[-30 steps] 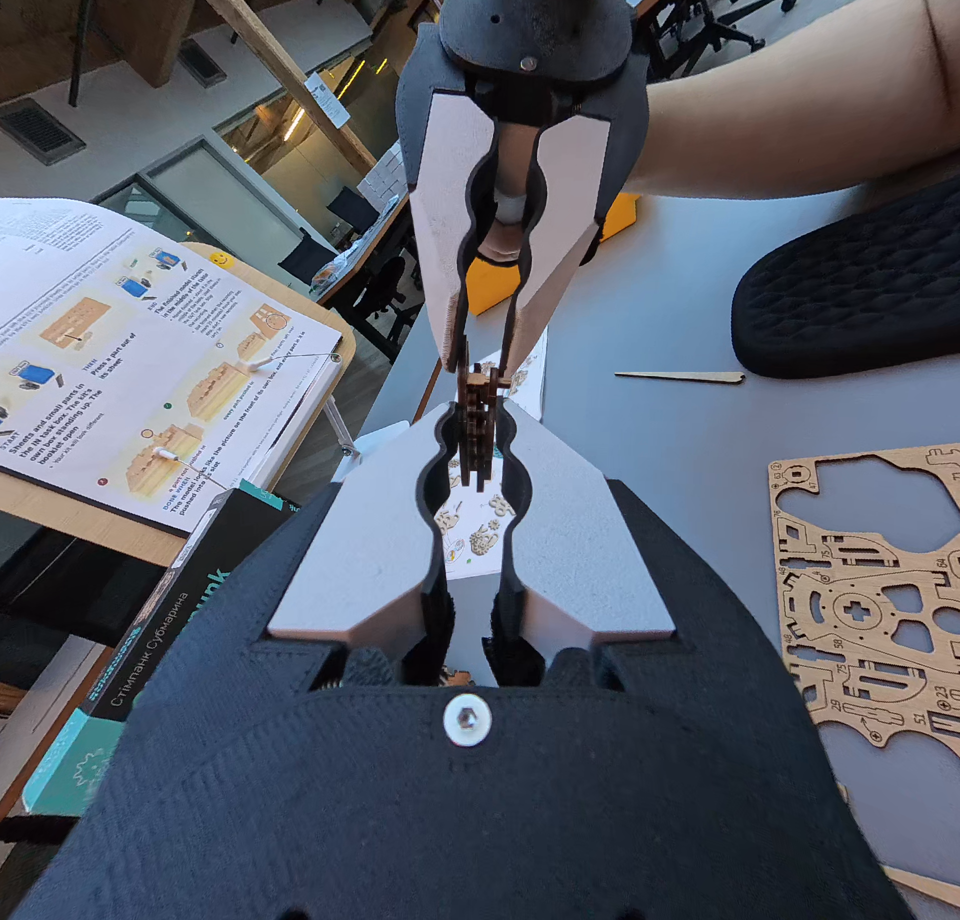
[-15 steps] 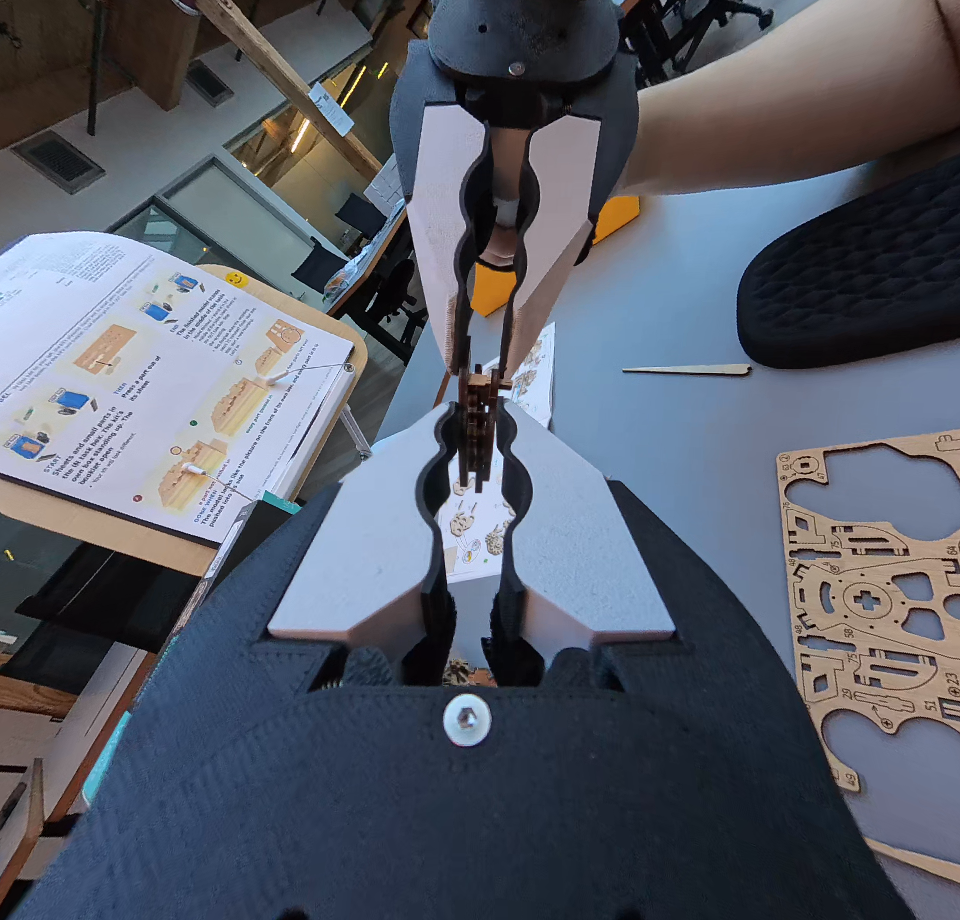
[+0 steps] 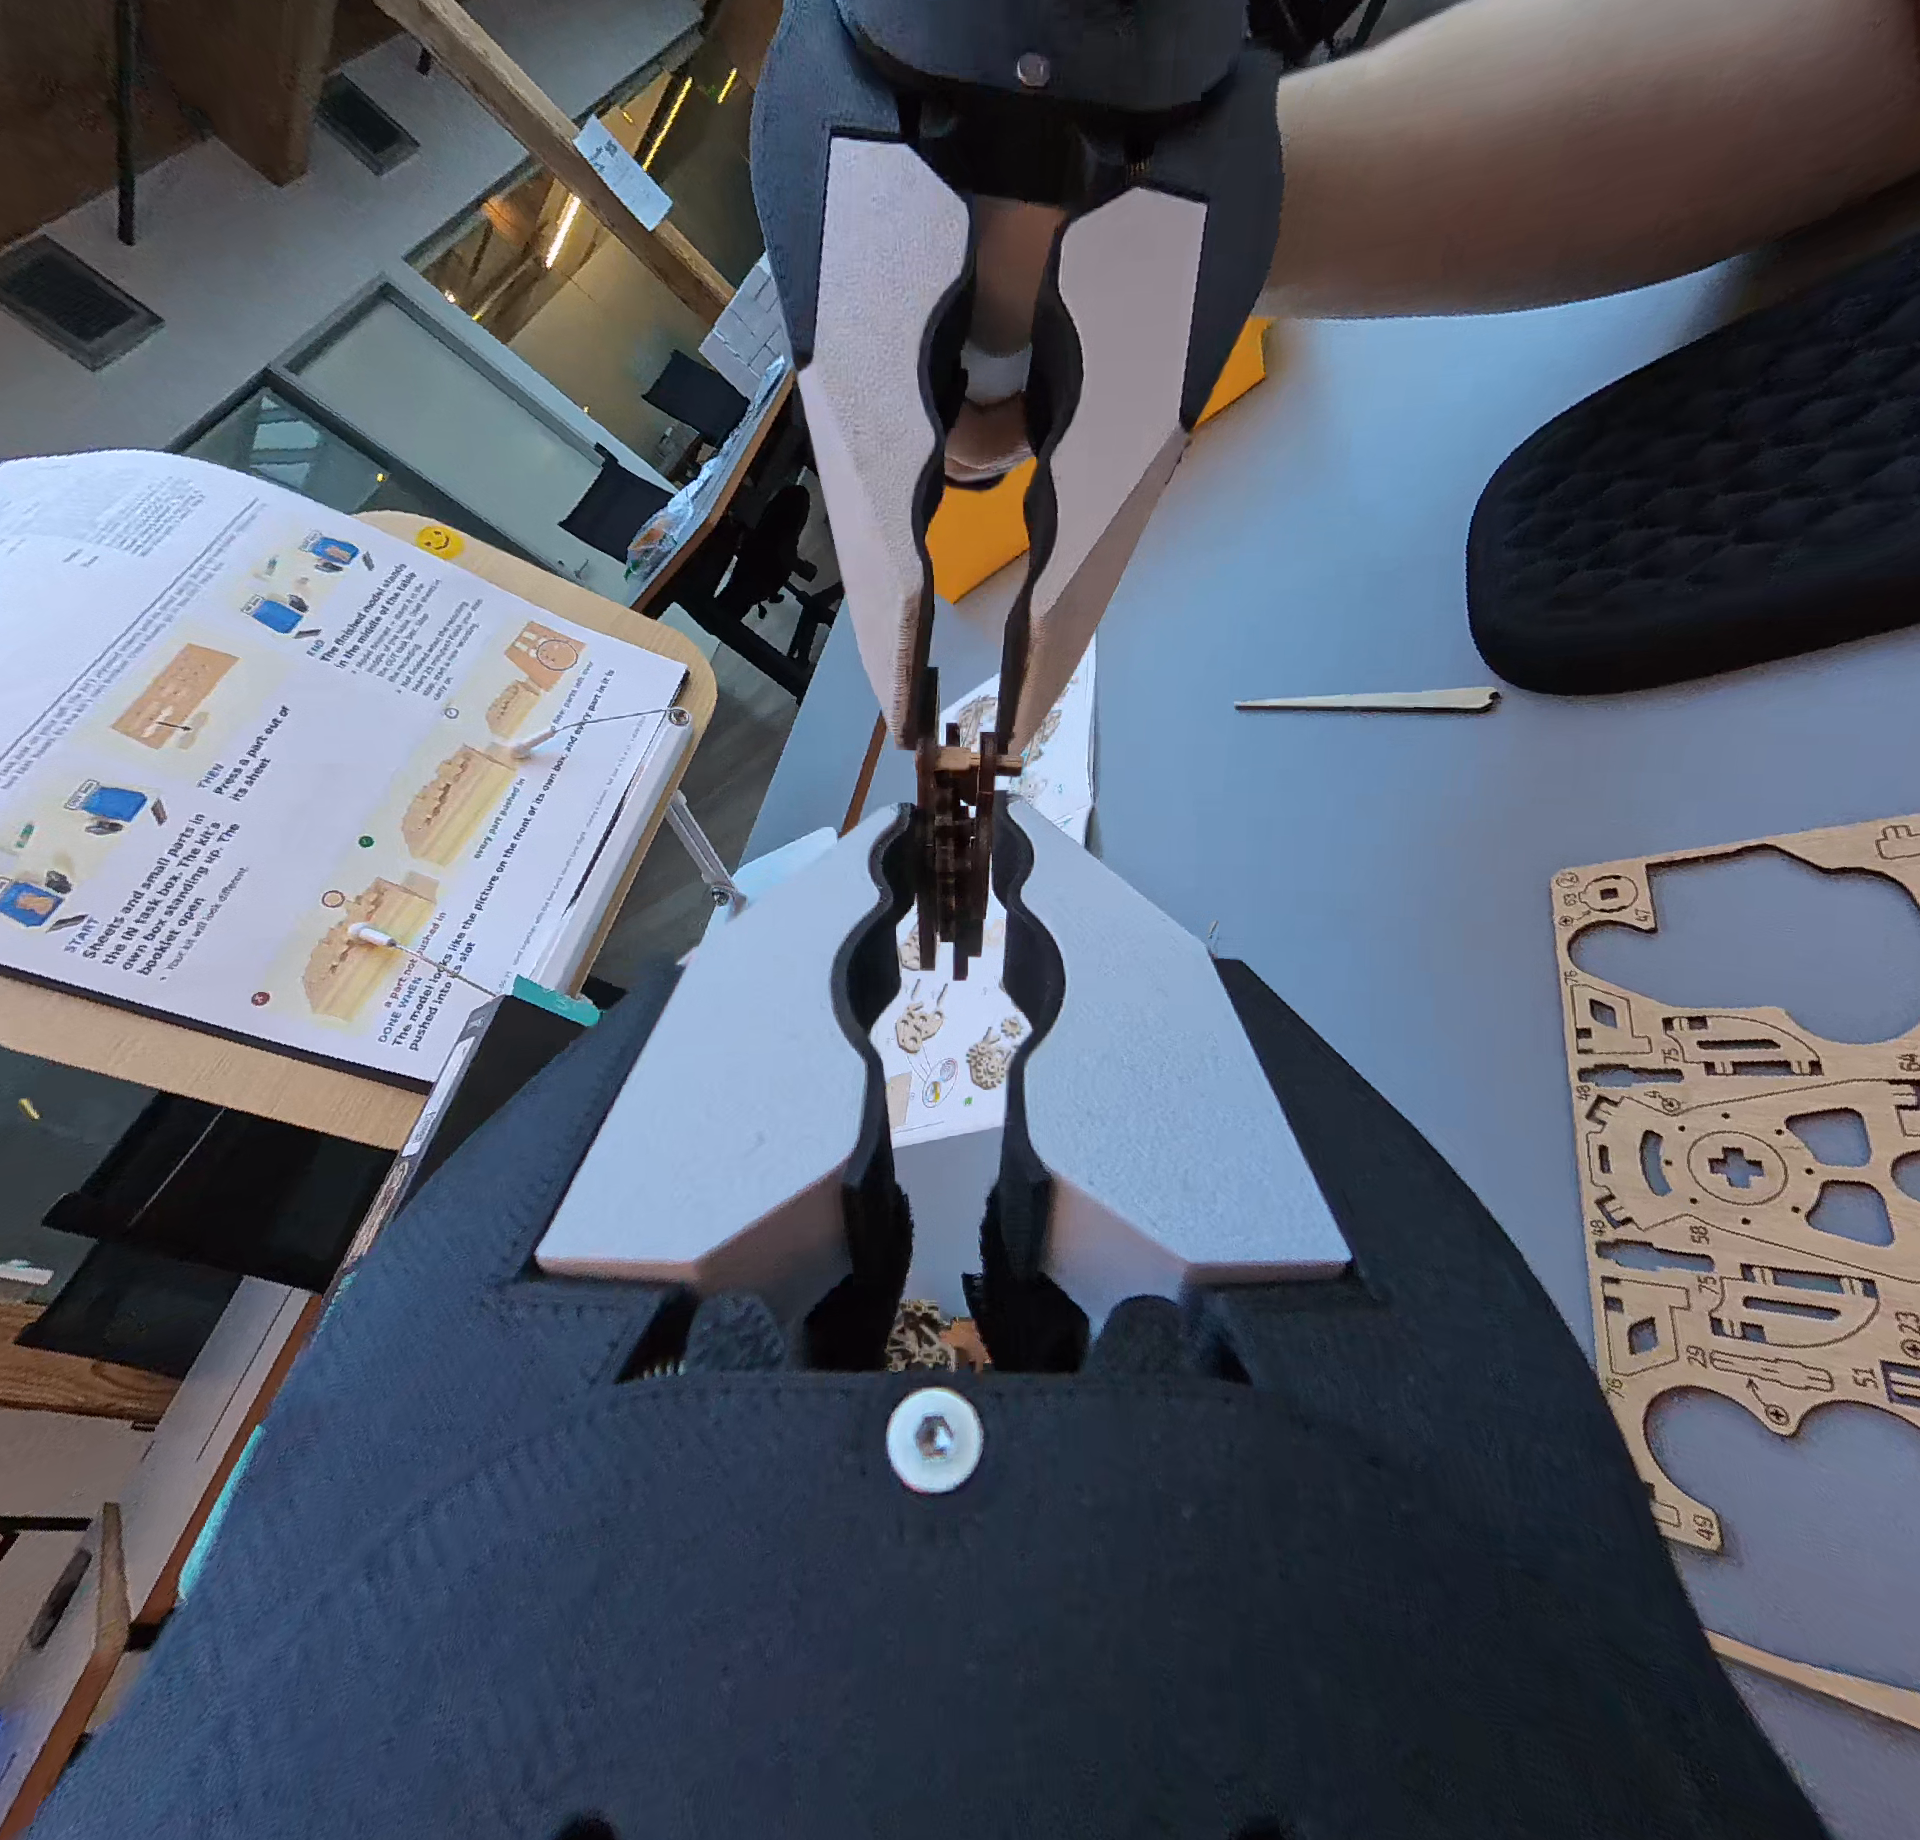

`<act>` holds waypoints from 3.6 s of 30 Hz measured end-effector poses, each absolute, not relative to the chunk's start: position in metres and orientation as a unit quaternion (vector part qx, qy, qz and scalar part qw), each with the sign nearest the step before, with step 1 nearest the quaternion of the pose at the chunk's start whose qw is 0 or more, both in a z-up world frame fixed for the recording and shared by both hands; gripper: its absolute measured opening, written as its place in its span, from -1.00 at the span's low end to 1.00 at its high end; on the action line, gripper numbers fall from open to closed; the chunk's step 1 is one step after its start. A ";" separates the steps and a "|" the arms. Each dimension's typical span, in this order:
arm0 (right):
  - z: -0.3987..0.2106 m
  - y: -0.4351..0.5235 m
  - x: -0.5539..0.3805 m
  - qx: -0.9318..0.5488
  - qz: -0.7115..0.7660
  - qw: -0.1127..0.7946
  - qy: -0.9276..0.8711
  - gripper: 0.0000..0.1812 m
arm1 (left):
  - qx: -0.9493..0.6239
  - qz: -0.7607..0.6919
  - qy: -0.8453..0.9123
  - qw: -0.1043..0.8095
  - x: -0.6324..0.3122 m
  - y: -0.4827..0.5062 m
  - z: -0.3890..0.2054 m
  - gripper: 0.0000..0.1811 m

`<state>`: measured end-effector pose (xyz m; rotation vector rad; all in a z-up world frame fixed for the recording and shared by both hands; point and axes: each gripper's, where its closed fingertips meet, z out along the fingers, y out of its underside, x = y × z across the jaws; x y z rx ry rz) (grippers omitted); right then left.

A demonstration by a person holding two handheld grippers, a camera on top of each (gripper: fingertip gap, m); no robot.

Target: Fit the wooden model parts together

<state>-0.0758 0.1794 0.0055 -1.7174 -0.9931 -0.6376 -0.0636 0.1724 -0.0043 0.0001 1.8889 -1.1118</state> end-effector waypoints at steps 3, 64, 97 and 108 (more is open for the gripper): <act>0.003 0.178 -0.076 -0.719 -0.257 0.498 -0.411 -0.85 | -0.001 -0.447 0.772 0.451 -0.064 0.171 -0.006 -0.88; 0.008 0.175 -0.071 -0.781 -0.113 0.524 -0.320 -0.84 | -0.024 -0.389 0.794 0.467 -0.063 0.170 -0.001 -0.87; 0.017 0.175 -0.084 -0.726 -0.142 0.560 -0.374 -0.86 | -0.018 -0.425 0.790 0.443 -0.074 0.164 0.010 -0.88; 0.014 0.173 -0.085 -0.716 -0.134 0.566 -0.387 -0.86 | -0.012 -0.412 0.796 0.443 -0.075 0.162 0.006 -0.89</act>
